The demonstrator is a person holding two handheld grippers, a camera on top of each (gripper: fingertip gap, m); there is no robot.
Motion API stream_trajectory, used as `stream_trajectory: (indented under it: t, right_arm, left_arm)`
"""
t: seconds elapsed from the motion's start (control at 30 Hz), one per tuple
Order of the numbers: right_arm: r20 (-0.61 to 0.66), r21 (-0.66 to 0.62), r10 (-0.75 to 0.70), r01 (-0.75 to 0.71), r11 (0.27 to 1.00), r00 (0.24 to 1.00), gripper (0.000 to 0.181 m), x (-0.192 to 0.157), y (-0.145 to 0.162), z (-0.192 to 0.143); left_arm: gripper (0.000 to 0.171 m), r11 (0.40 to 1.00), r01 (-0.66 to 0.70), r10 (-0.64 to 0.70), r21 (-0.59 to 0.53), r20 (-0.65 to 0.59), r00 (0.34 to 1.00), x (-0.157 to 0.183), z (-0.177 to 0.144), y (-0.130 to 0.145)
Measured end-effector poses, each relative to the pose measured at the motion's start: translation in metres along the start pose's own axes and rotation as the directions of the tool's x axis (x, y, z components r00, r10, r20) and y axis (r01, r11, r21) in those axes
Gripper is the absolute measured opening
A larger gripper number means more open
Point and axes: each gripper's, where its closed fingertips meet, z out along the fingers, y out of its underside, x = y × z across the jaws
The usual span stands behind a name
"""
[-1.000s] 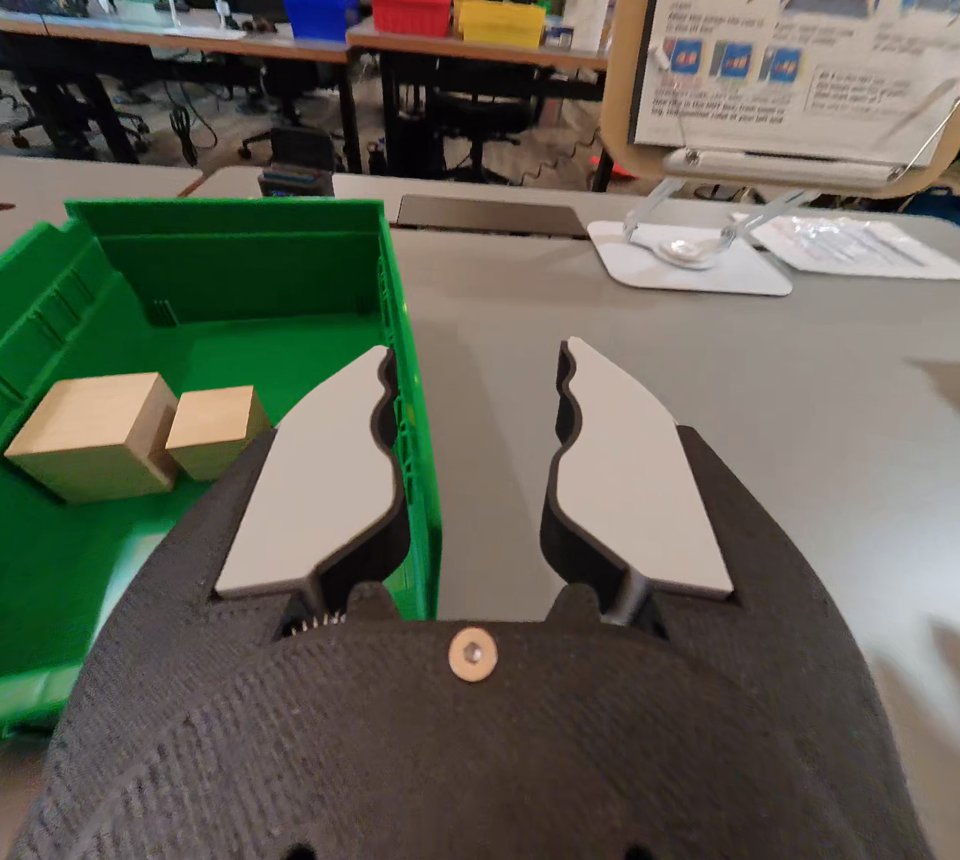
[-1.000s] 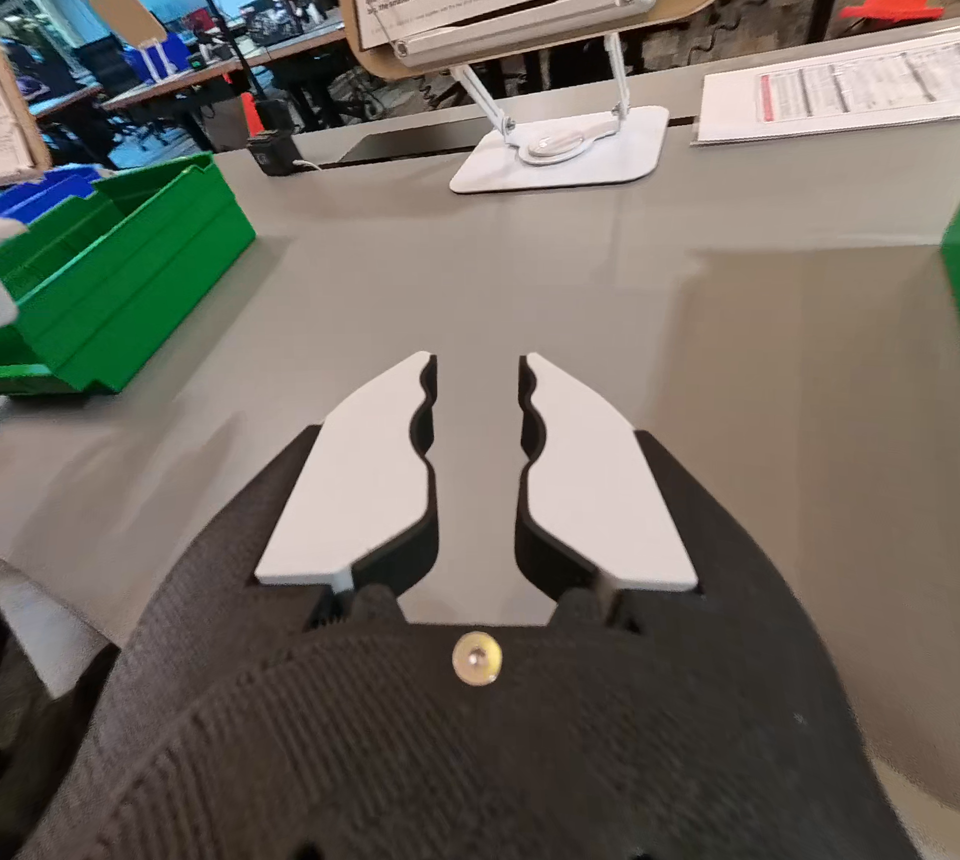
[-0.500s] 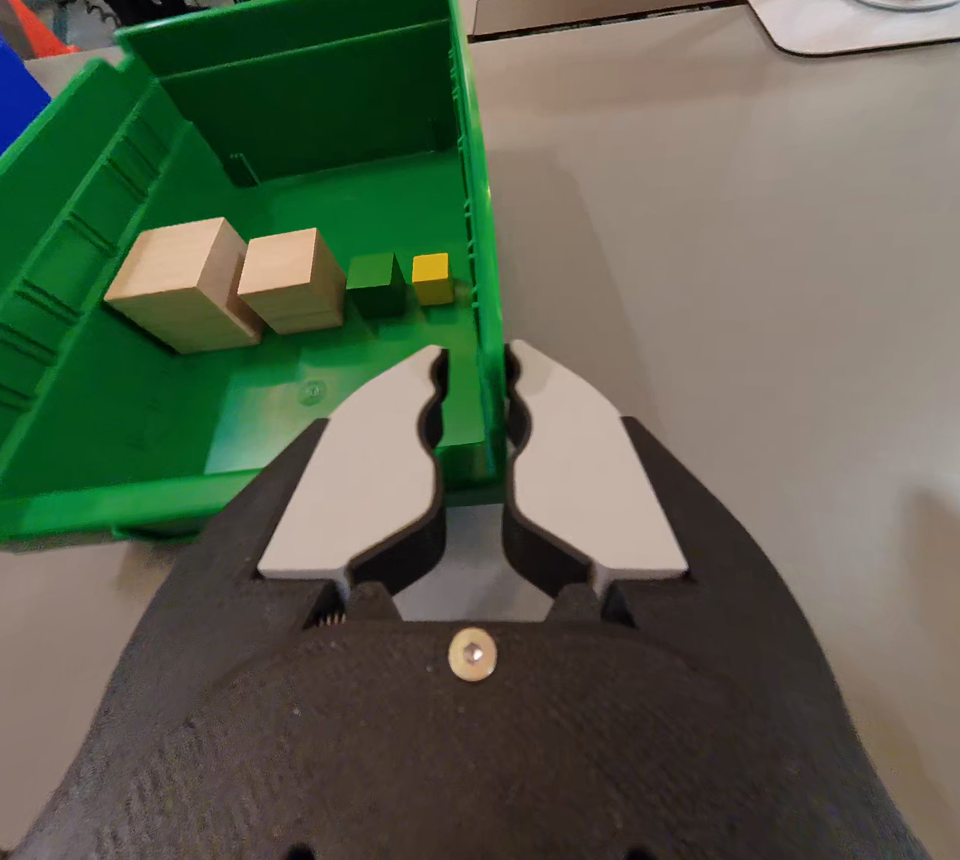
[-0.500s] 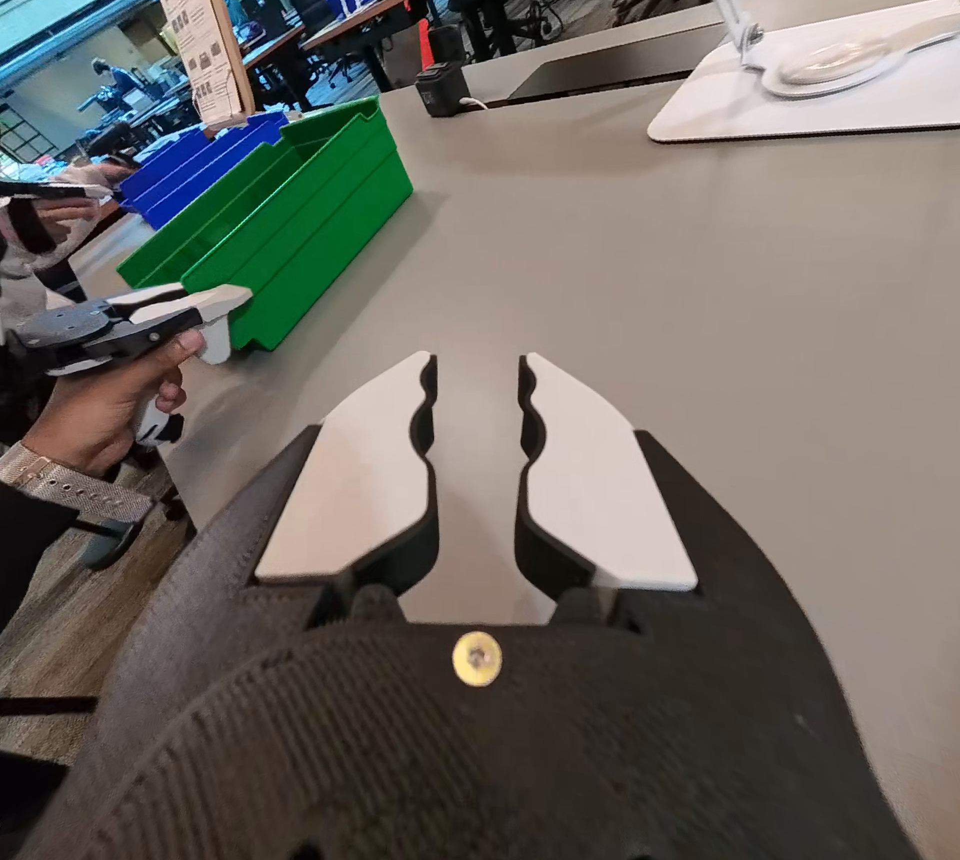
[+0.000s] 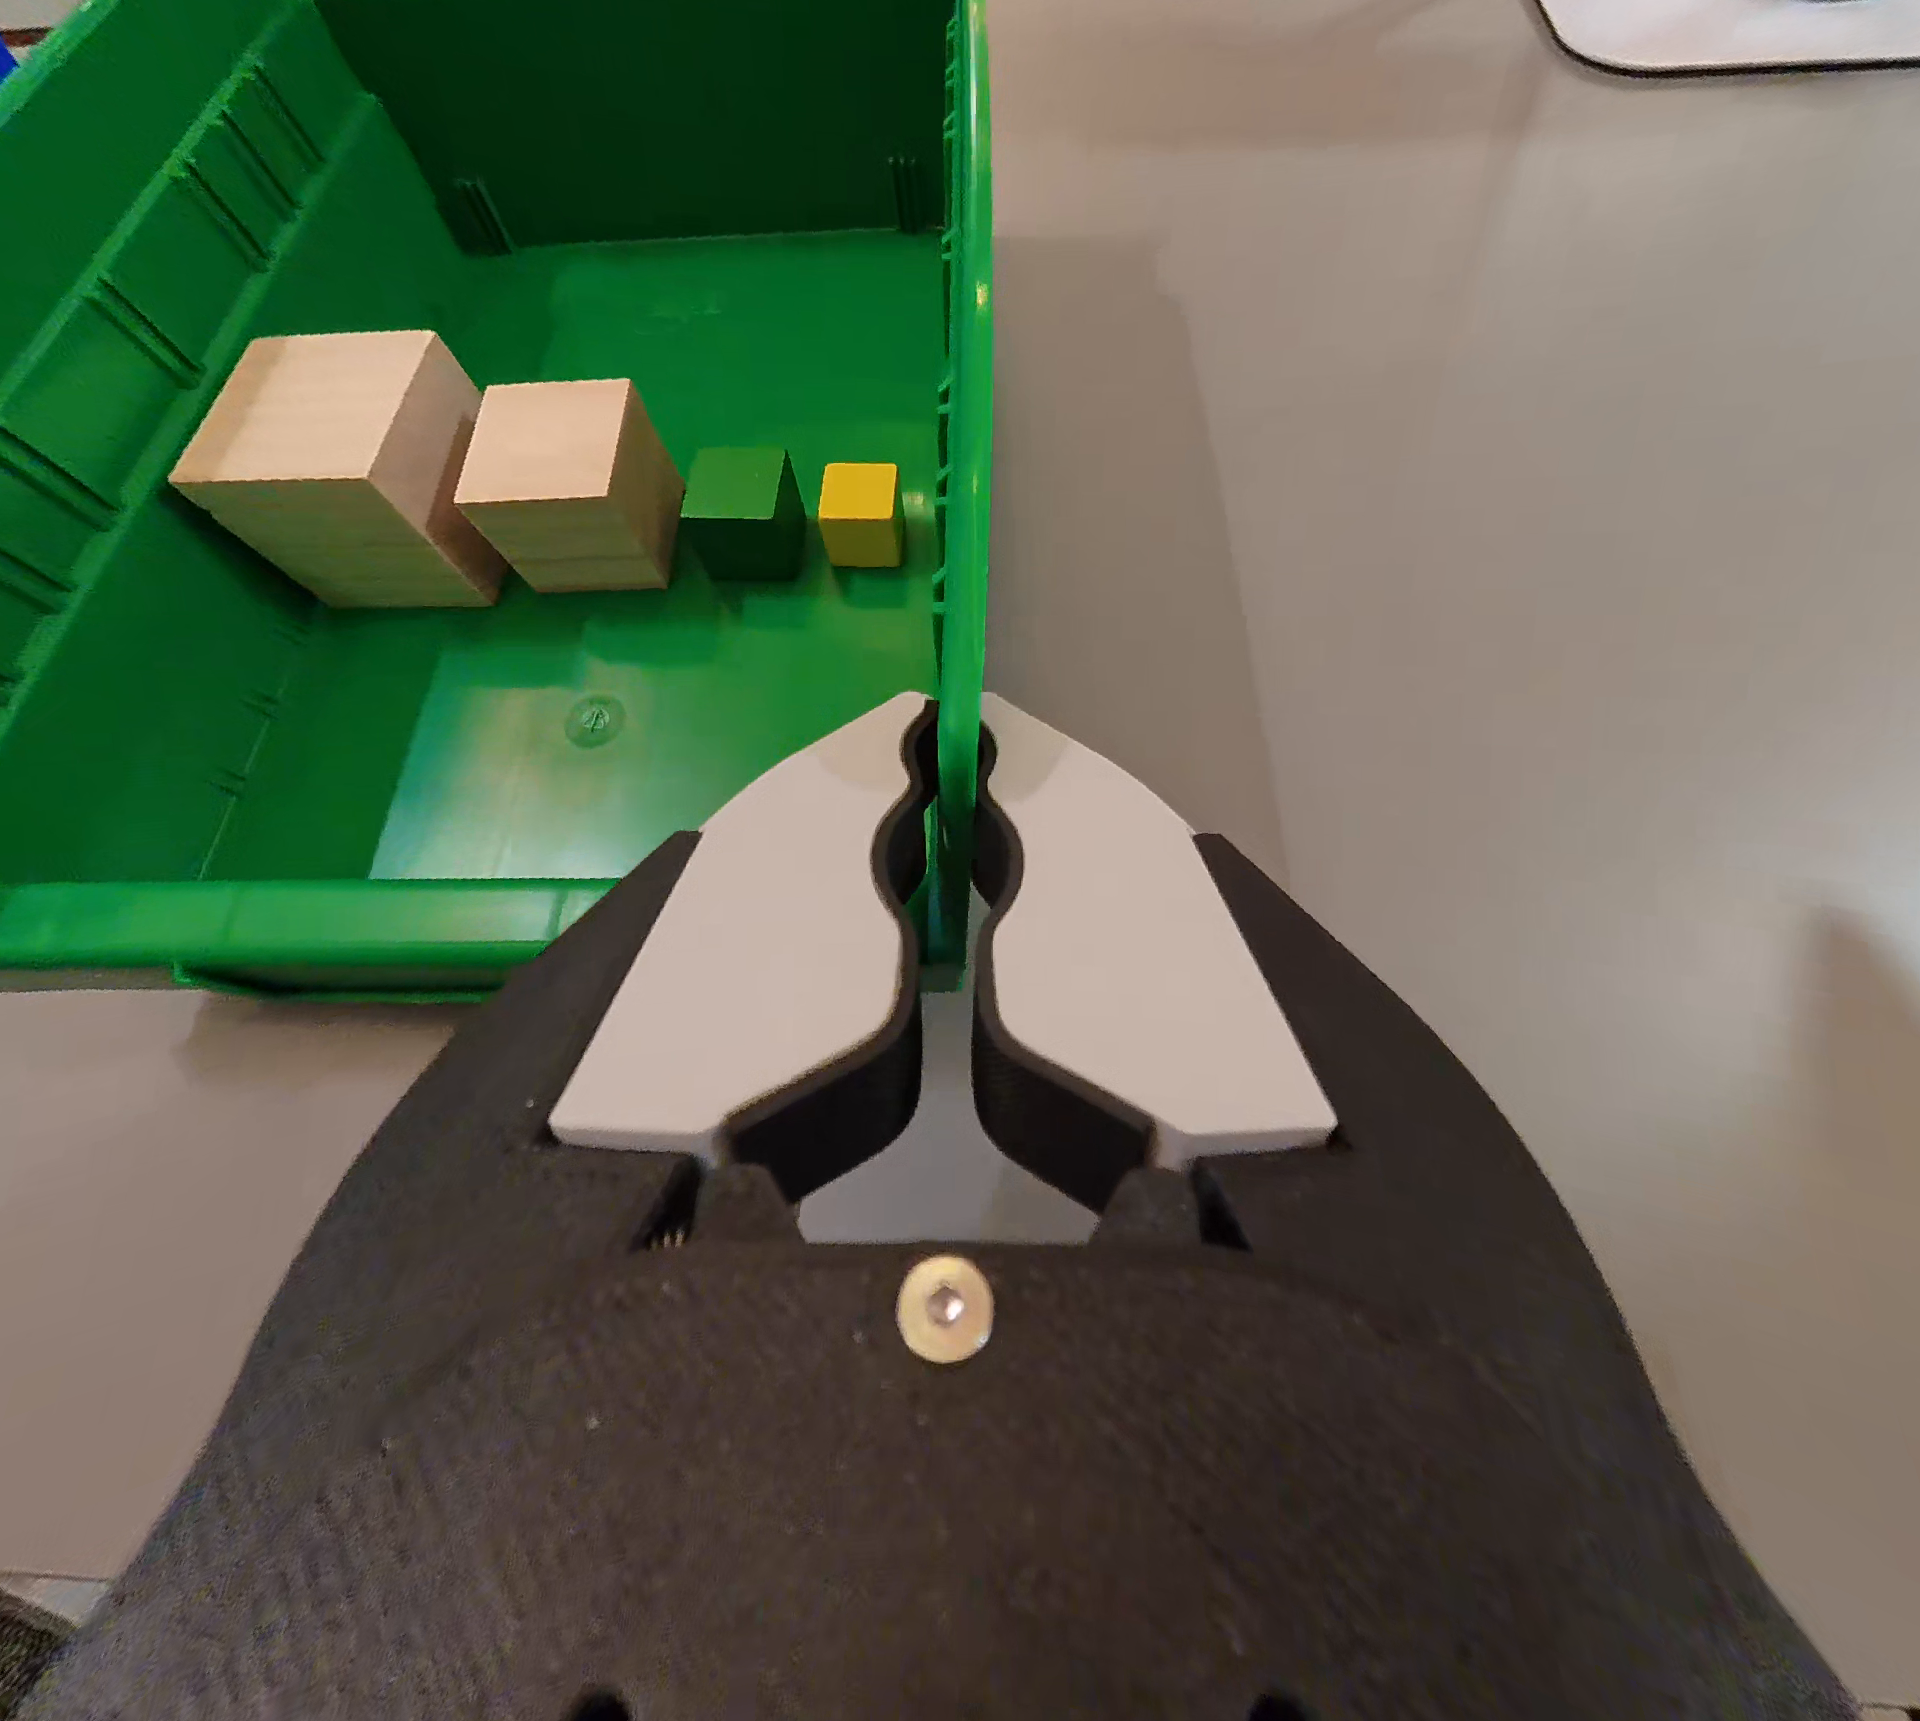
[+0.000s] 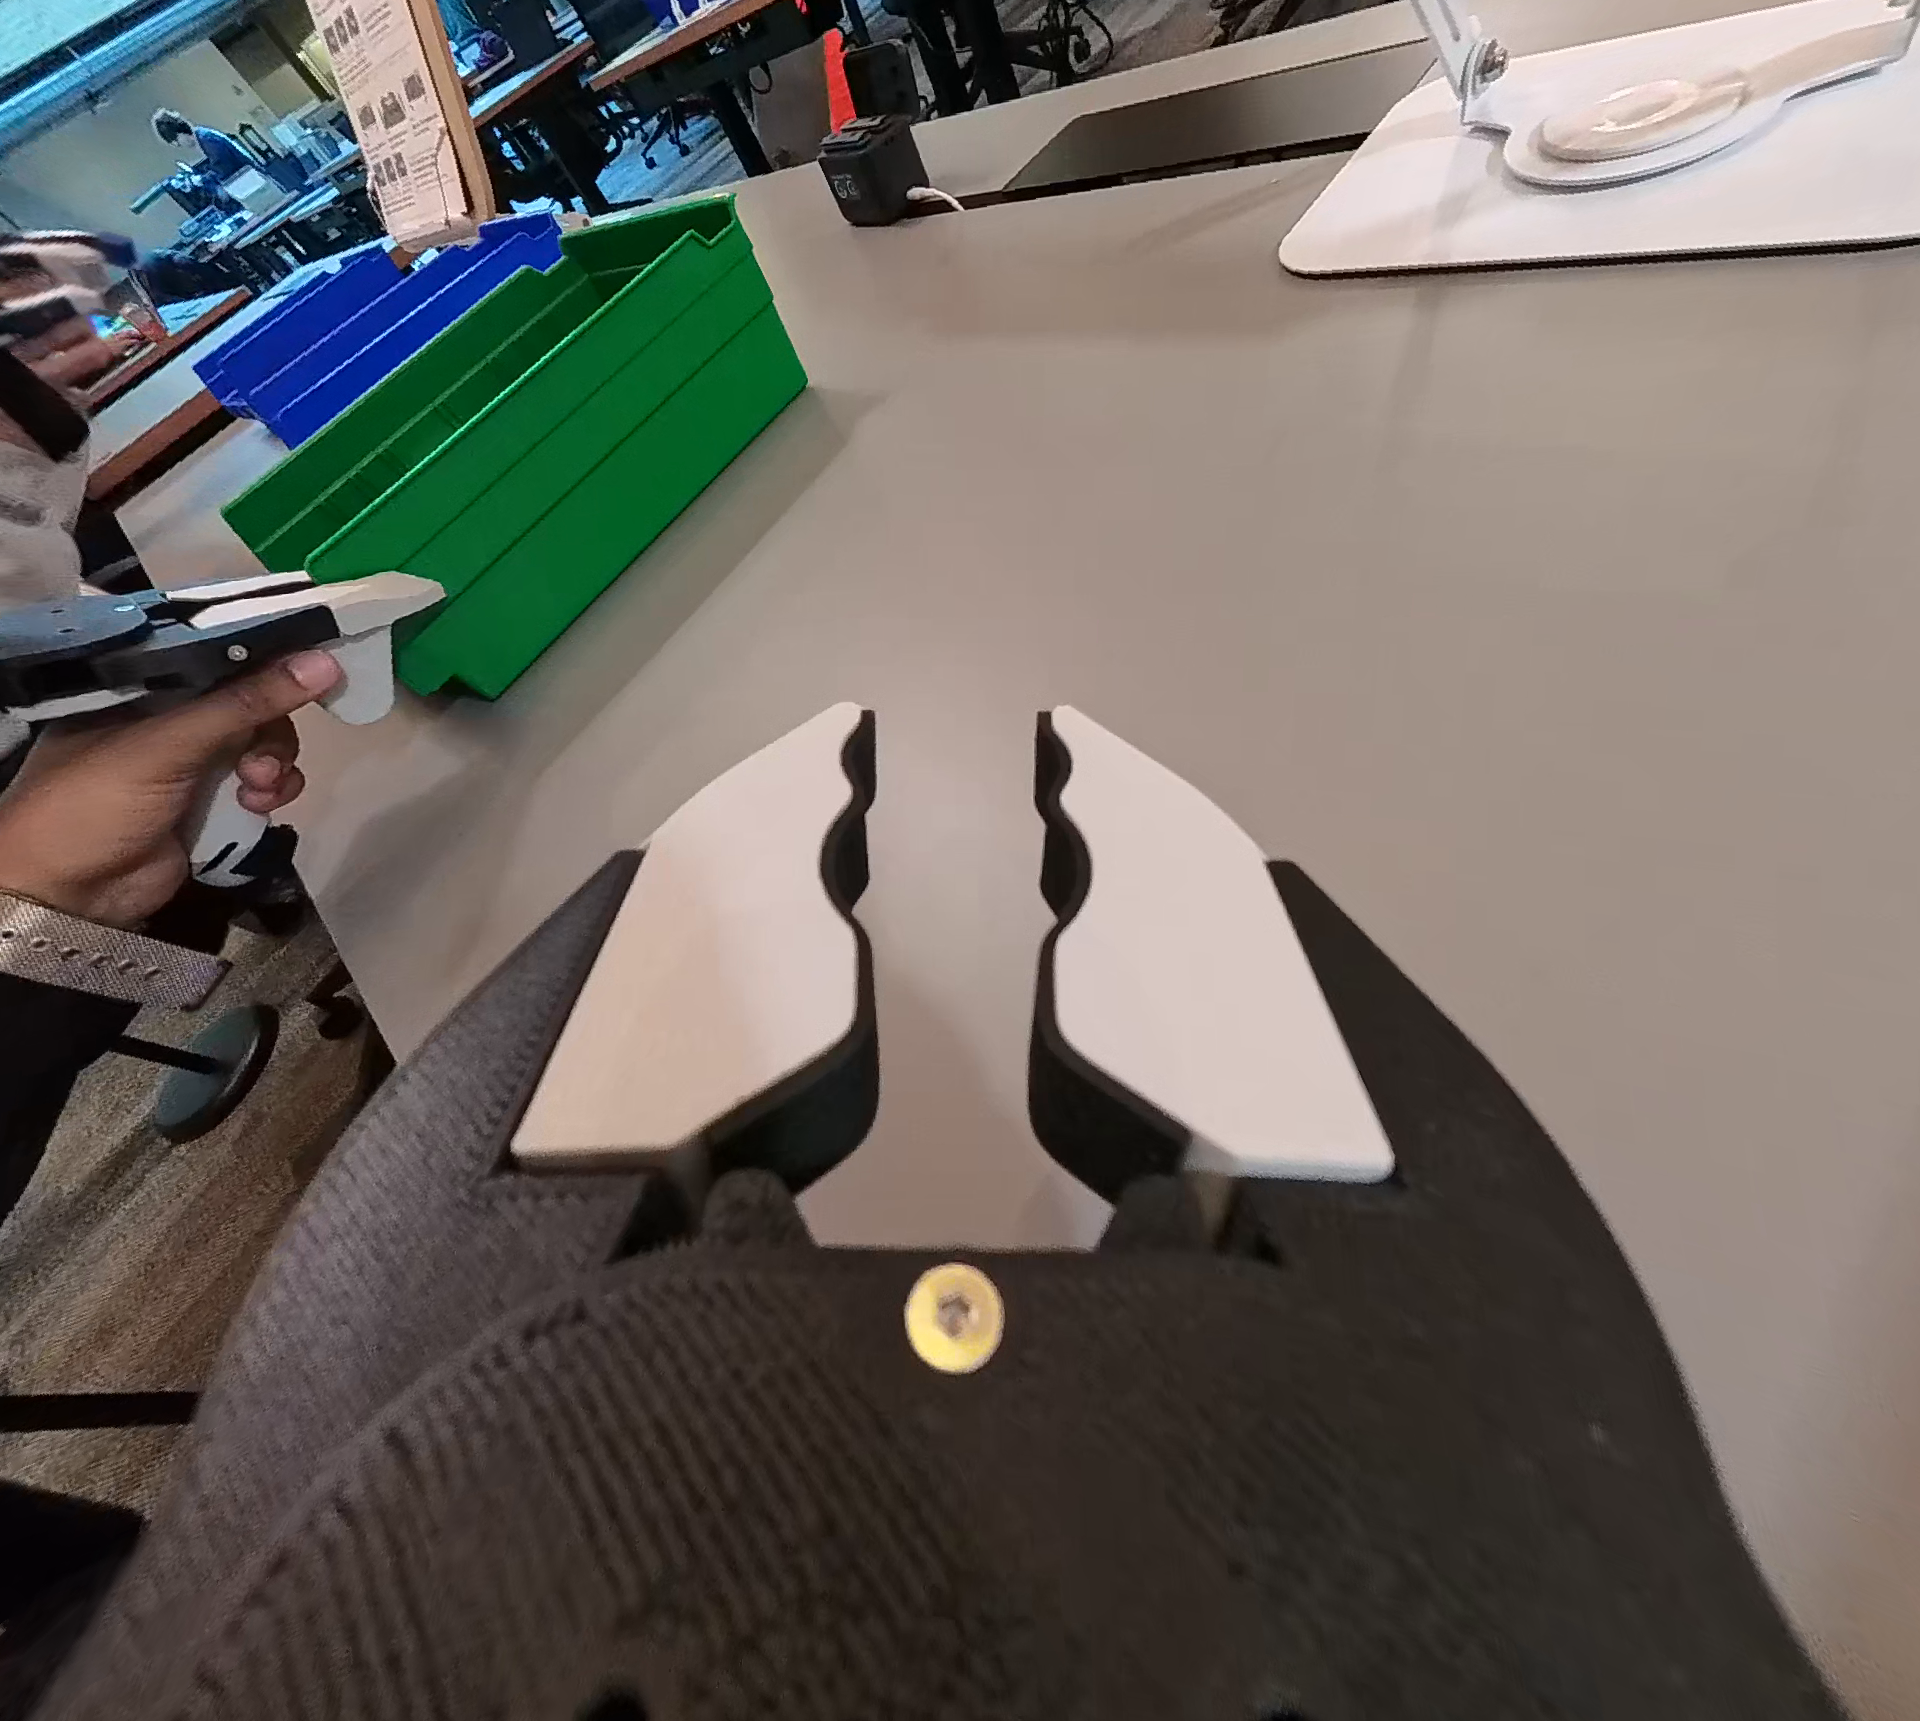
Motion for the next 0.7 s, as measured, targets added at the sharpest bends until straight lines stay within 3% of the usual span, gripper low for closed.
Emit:
stream_trajectory:
  t: [0.7]
  right_arm:
    - [0.002, -0.004, 0.058, -0.058, 0.998, 0.998, 0.030, 0.009, 0.004, -0.012]
  left_arm:
    - [0.004, 0.999, -0.009, 0.008, -0.035, -0.034, 0.999, 0.000, 0.001, 0.001]
